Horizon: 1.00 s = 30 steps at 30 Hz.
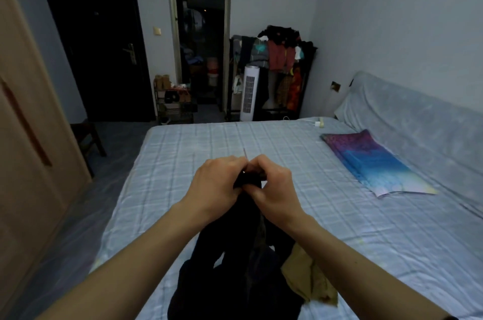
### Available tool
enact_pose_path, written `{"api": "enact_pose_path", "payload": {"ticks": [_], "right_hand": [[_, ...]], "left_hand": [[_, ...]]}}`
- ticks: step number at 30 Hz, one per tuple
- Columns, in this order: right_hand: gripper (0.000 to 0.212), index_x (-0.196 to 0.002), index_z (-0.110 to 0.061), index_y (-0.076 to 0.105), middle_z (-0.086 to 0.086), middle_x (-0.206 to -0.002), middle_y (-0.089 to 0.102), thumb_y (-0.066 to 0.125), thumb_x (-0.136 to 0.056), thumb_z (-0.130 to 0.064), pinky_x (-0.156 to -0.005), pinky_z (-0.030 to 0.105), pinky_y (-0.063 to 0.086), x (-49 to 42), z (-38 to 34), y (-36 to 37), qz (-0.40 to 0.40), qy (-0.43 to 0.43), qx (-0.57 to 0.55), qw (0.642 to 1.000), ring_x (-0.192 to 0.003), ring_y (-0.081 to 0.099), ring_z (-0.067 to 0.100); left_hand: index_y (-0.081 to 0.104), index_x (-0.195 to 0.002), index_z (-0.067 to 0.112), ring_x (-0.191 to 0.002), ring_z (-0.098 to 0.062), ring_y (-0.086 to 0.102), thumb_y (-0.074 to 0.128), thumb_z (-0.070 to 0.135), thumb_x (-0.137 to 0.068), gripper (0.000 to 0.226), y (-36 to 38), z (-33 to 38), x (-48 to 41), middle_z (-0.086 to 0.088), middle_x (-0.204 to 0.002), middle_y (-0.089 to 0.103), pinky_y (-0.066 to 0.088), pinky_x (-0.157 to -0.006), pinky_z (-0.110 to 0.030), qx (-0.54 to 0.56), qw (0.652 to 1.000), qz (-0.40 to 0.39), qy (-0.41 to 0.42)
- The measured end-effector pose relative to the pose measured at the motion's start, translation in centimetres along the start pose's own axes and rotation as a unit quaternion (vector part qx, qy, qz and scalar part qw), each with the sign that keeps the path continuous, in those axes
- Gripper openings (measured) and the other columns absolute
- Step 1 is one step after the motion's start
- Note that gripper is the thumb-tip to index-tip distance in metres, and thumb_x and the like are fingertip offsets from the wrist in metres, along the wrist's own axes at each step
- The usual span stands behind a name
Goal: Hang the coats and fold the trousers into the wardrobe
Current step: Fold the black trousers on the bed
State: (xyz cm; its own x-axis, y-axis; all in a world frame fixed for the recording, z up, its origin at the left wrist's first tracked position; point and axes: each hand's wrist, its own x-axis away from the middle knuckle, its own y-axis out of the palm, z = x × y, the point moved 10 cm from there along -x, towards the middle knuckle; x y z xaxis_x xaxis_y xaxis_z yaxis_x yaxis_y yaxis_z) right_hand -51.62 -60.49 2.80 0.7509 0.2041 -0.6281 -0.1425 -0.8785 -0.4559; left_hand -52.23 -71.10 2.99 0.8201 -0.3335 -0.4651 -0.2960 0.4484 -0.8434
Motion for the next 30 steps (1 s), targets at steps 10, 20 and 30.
{"api": "enact_pose_path", "payload": {"ticks": [10, 20, 30], "right_hand": [[0.044, -0.117, -0.028, 0.059, -0.015, -0.108, 0.063, 0.075, -0.079, -0.044, -0.088, 0.030, 0.054, 2.0, 3.7, -0.5, -0.102, 0.085, 0.003, 0.991, -0.101, 0.061, 0.000], [0.104, -0.152, -0.033, 0.016, -0.012, -0.141, 0.037, 0.068, -0.069, -0.067, -0.094, 0.024, 0.046, 6.4, 5.5, 0.1, -0.100, 0.140, 0.084, 0.981, -0.123, 0.046, 0.007], [0.103, -0.156, -0.029, 0.003, -0.007, -0.148, 0.033, 0.063, -0.077, -0.056, -0.099, 0.032, 0.047, 7.4, 3.3, 0.3, -0.167, 0.145, 0.091, 0.971, -0.128, 0.045, 0.014]], "left_hand": [[0.067, -0.094, 0.026, -0.076, -0.020, 0.061, 0.067, 0.024, -0.083, 0.012, -1.3, 0.1, -1.9, 0.007, -0.083, 0.062, 0.047, -0.080, -0.043, -0.097, 0.995, 0.009, -0.031], [0.062, -0.100, 0.021, -0.089, -0.025, 0.057, 0.065, 0.033, -0.084, 0.020, -5.5, 1.5, -4.5, 0.002, -0.088, 0.066, 0.037, -0.084, -0.041, -0.201, 0.969, 0.123, -0.072], [0.058, -0.092, 0.016, -0.084, -0.028, 0.057, 0.063, 0.037, -0.086, 0.022, -9.5, -0.4, -5.6, -0.002, -0.081, 0.063, 0.038, -0.081, -0.043, -0.238, 0.949, 0.167, -0.124]]}}
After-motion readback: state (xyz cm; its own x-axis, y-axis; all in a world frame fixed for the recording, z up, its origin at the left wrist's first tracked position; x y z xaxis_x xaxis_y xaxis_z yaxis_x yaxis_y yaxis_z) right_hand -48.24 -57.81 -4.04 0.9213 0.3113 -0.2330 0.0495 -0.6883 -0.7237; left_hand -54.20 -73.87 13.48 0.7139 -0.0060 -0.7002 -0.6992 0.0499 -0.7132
